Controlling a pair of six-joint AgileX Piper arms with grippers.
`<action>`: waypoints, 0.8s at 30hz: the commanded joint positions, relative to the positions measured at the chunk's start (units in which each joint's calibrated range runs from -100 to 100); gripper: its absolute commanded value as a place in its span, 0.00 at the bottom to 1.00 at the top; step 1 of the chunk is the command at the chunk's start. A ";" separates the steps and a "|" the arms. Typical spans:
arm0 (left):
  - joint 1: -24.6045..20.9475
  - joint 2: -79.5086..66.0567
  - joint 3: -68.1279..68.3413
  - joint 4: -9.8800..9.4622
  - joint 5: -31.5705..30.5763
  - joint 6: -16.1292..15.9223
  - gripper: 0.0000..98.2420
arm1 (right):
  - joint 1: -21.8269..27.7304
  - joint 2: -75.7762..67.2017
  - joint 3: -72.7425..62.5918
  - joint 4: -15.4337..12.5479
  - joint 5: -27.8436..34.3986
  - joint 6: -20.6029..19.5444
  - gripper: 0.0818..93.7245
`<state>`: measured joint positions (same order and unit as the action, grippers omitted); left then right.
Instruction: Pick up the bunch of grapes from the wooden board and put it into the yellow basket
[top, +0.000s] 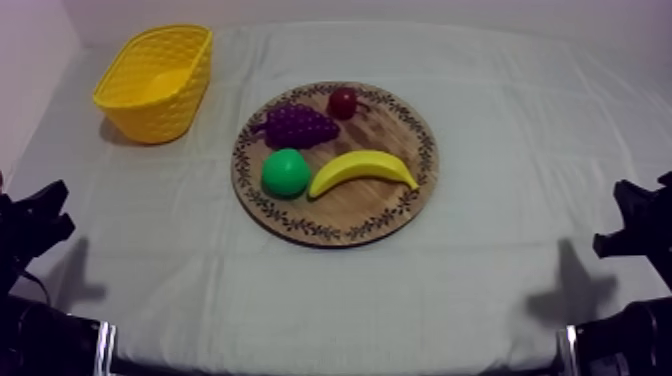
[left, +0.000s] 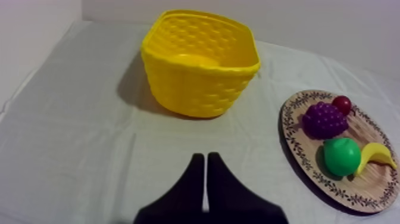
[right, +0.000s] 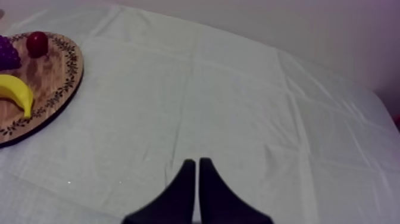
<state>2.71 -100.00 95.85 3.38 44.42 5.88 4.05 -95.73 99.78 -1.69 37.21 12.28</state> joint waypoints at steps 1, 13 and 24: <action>0.01 0.00 0.02 0.01 0.05 0.01 0.00 | 0.01 -0.02 -0.01 0.01 -0.03 0.00 0.00; 0.01 0.00 0.02 0.01 0.05 0.05 0.00 | 0.01 -0.02 -0.01 0.01 -0.03 0.00 0.00; 1.02 3.61 0.75 1.29 -3.22 -0.22 0.01 | 0.01 -0.02 -0.01 0.01 -0.03 0.00 0.00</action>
<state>3.38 -97.92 96.36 4.22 43.76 5.64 4.05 -95.73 99.78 -1.69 37.21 12.28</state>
